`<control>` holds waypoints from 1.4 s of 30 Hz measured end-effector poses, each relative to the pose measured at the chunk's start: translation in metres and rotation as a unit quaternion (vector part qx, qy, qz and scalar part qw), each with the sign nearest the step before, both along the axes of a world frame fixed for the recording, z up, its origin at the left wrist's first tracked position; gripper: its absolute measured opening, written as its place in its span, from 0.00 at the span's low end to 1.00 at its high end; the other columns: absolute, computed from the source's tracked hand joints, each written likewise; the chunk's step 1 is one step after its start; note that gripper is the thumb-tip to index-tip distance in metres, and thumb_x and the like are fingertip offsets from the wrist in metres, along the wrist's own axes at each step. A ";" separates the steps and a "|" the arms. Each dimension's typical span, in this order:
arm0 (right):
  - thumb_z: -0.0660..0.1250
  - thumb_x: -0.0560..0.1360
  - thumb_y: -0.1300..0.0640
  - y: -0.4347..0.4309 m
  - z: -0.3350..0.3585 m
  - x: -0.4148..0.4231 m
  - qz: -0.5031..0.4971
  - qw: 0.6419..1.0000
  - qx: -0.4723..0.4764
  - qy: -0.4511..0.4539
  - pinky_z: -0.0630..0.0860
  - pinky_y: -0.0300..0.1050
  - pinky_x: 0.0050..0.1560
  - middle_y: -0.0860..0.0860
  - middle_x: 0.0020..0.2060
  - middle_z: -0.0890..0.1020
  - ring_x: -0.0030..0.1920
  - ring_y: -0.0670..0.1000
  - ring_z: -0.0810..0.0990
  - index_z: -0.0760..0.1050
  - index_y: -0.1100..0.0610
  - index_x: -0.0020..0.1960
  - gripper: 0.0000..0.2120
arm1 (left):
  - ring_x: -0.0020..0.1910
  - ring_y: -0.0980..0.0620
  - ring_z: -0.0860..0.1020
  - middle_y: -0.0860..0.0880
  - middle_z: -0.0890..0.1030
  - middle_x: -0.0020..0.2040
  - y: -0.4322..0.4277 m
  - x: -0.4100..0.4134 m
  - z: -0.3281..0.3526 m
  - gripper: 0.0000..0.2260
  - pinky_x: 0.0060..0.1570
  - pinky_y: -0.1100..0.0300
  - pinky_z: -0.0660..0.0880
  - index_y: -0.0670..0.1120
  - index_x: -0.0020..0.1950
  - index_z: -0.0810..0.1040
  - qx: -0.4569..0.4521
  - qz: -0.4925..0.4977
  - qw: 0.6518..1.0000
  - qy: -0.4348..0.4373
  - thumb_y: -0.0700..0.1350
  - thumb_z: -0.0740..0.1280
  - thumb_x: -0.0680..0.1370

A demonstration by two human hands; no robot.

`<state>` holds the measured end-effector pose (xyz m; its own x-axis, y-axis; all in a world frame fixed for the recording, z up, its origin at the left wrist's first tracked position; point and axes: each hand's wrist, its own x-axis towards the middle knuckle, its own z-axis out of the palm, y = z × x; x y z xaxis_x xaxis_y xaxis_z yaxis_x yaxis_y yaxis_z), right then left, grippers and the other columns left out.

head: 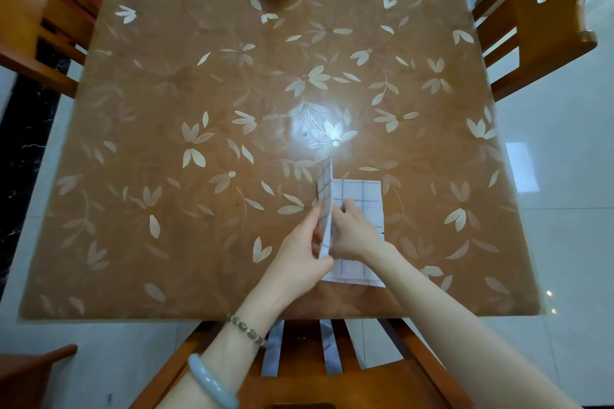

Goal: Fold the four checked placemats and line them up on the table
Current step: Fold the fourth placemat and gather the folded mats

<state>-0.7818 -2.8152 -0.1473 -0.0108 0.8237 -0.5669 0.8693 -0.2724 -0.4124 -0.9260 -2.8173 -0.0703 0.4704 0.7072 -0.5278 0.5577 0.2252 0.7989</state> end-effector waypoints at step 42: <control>0.65 0.70 0.67 -0.031 -0.015 0.053 -0.112 0.920 0.359 -0.110 0.76 0.56 0.50 0.61 0.51 0.78 0.51 0.61 0.76 0.76 0.65 0.56 0.14 | 0.77 0.48 0.35 0.44 0.37 0.78 0.052 0.014 -0.097 0.56 0.74 0.45 0.34 0.41 0.77 0.36 0.372 -0.419 0.787 0.259 0.78 0.54 0.66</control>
<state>-0.7287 -2.8458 -0.1619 0.2539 0.9545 0.1562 0.9088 -0.1802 -0.3762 -0.9119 -2.7648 -0.1675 0.7944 0.4665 -0.3889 0.5551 -0.8175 0.1532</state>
